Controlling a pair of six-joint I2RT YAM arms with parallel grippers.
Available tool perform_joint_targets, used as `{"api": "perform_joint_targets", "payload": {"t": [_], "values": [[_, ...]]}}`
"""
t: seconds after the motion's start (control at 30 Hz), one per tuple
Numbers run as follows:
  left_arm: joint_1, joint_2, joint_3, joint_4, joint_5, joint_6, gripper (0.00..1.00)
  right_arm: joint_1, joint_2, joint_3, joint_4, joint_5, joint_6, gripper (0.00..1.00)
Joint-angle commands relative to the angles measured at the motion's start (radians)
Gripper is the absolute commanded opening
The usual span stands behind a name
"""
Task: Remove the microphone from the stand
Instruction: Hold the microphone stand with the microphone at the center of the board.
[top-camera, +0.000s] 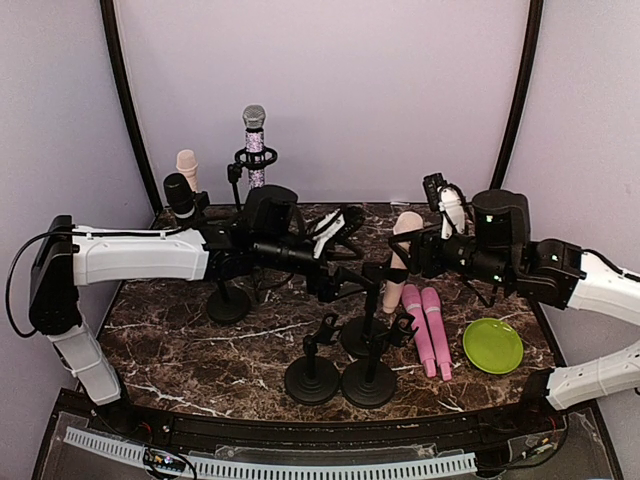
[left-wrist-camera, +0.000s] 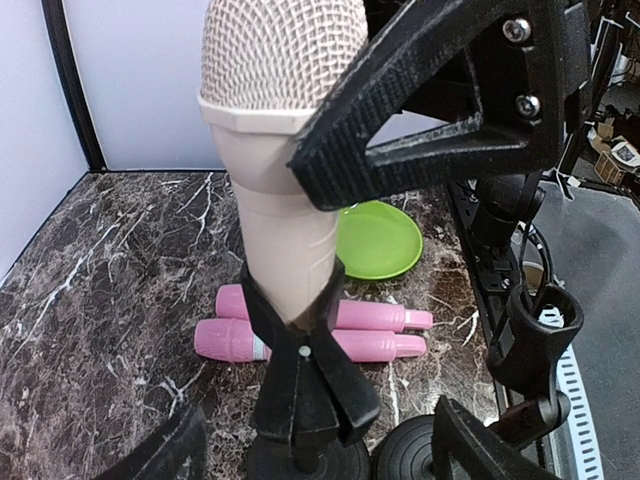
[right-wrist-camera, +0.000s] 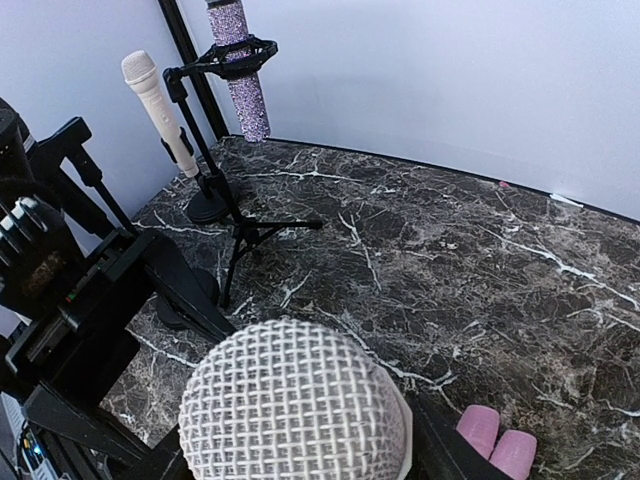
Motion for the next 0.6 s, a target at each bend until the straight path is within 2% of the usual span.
{"api": "perform_joint_targets", "payload": {"t": [0.0, 0.3, 0.57], "values": [[-0.021, 0.004, 0.023, -0.037, -0.028, 0.039, 0.80, 0.009, 0.008, 0.043, 0.058, 0.022, -0.010, 0.58], [-0.063, 0.007, -0.010, 0.017, -0.144, 0.010, 0.80, 0.011, 0.001, 0.041, 0.061, 0.053, 0.000, 0.44], [-0.077, -0.006, -0.042, 0.075, -0.212, -0.045, 0.81, 0.016, -0.008, 0.021, 0.076, 0.067, 0.018, 0.27]]}}
